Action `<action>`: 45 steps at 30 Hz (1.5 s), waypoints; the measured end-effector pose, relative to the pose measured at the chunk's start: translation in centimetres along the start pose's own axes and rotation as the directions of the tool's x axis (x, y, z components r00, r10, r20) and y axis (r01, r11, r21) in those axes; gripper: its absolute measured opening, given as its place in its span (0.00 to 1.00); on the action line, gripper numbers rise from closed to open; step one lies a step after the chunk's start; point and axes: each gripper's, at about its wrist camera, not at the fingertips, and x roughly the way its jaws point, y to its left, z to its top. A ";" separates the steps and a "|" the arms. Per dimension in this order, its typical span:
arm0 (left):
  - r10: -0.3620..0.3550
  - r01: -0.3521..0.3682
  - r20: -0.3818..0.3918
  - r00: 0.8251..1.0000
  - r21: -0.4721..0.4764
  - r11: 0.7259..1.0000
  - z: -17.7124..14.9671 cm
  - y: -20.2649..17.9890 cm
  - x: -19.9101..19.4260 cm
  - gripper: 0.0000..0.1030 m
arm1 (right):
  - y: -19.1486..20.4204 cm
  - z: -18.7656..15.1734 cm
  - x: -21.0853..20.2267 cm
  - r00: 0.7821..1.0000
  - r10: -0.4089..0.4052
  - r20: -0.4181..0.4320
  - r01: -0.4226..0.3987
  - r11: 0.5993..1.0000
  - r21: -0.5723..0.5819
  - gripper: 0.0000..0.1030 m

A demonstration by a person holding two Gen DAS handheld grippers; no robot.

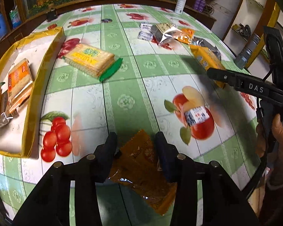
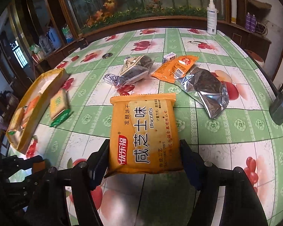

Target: Organize snacks

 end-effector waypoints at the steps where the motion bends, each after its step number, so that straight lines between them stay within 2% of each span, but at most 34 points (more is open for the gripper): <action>1: 0.015 -0.015 -0.025 1.000 -0.011 1.000 -0.2 0.1 -0.1 0.69 | 0.1 -0.1 -0.4 1.000 0.004 0.007 -0.004 1.000 -0.003 0.70; 2: 0.030 -0.031 -0.041 0.999 -0.022 0.999 -0.4 0.2 -0.2 0.77 | 0.1 -0.2 -0.5 1.000 0.010 0.008 -0.010 1.000 0.000 0.70; 3: 0.034 -0.036 -0.040 0.999 -0.030 0.999 -0.7 0.4 -0.6 0.79 | 0.1 -0.3 -0.6 1.000 0.019 0.007 -0.019 1.000 0.002 0.70; 6: 0.046 -0.048 -0.040 0.998 -0.055 0.997 -1.5 0.5 -1.7 0.79 | 0.4 -0.5 -0.8 0.999 0.035 0.010 -0.035 0.999 -0.001 0.70; 9: 0.097 -0.109 -0.121 0.988 -0.098 0.989 -2.1 0.2 -1.4 0.80 | 0.6 -0.7 -0.7 0.999 0.051 0.012 -0.051 0.999 0.000 0.70; 11: 0.073 -0.095 -0.161 0.984 -0.138 0.986 -2.5 -0.1 -0.7 0.80 | 0.6 -0.9 -0.6 0.998 0.058 0.009 -0.058 0.998 -0.004 0.70; 12: 0.094 -0.118 -0.162 0.982 -0.145 0.982 -2.5 -0.5 -0.5 0.87 | 0.6 -0.9 -0.5 0.998 0.064 0.009 -0.064 0.998 -0.003 0.70; 15: 0.171 -0.189 -0.168 0.971 -0.097 0.977 -2.8 -2.3 0.3 0.93 | 0.7 -1.2 -0.5 0.997 0.077 0.004 -0.077 0.997 -0.008 0.70; 17: 0.165 -0.176 -0.124 0.978 -0.082 0.981 -3.2 -2.9 0.3 0.93 | 0.8 -1.3 -0.6 0.996 0.084 0.006 -0.084 0.996 -0.010 0.70; 18: 0.164 -0.172 -0.105 0.981 -0.072 0.983 -3.4 -3.2 0.3 0.92 | 0.8 -1.4 -0.8 0.996 0.087 0.009 -0.087 0.996 -0.012 0.70; 20: 0.154 -0.156 -0.053 0.987 -0.034 0.987 -3.6 -3.6 -0.1 0.75 | 1.0 -1.5 -1.1 0.996 0.088 0.017 -0.088 0.996 -0.020 0.70; 21: 0.152 -0.153 -0.030 0.988 -0.023 0.988 -3.5 -3.7 -0.4 0.52 | 1.2 -1.7 -1.3 0.996 0.088 0.024 -0.088 0.996 -0.026 0.70; 22: 0.142 -0.143 -0.025 0.989 -0.024 0.989 -3.5 -3.6 -0.5 0.44 | 1.3 -1.7 -1.4 0.996 0.085 0.027 -0.085 0.996 -0.031 0.70; 24: 0.134 -0.134 -0.009 0.991 -0.021 0.991 -3.4 -3.2 -0.6 0.35 | 1.7 -1.8 -1.6 0.996 0.082 0.031 -0.081 0.996 -0.043 0.70; 28: 0.084 -0.083 0.030 0.996 -0.043 0.996 -3.0 -2.3 -1.5 0.30 | 2.7 -1.7 -2.1 0.995 0.087 0.042 -0.084 0.995 -0.062 0.70; 31: 0.119 -0.116 0.108 0.987 -0.029 0.993 -2.3 -2.3 -3.2 0.30 | 3.5 -1.6 -2.6 0.995 0.089 0.054 -0.084 0.994 -0.076 0.70; 35: 0.192 -0.189 0.190 0.963 -0.034 0.981 -1.3 -1.1 -5.2 0.30 | 4.9 -1.2 -3.4 0.992 0.094 0.079 -0.086 0.991 -0.104 0.70; 38: 0.227 -0.218 0.199 0.953 -0.068 0.974 -0.8 0.7 -5.5 0.30 | 6.6 -1.0 -3.7 0.993 0.082 0.087 -0.069 0.987 -0.146 0.70; 45: 0.268 -0.241 0.197 0.943 -0.150 0.959 -1.2 4.2 -6.0 0.30 | 10.7 -1.0 -3.2 0.994 0.081 0.077 -0.061 0.969 -0.238 0.70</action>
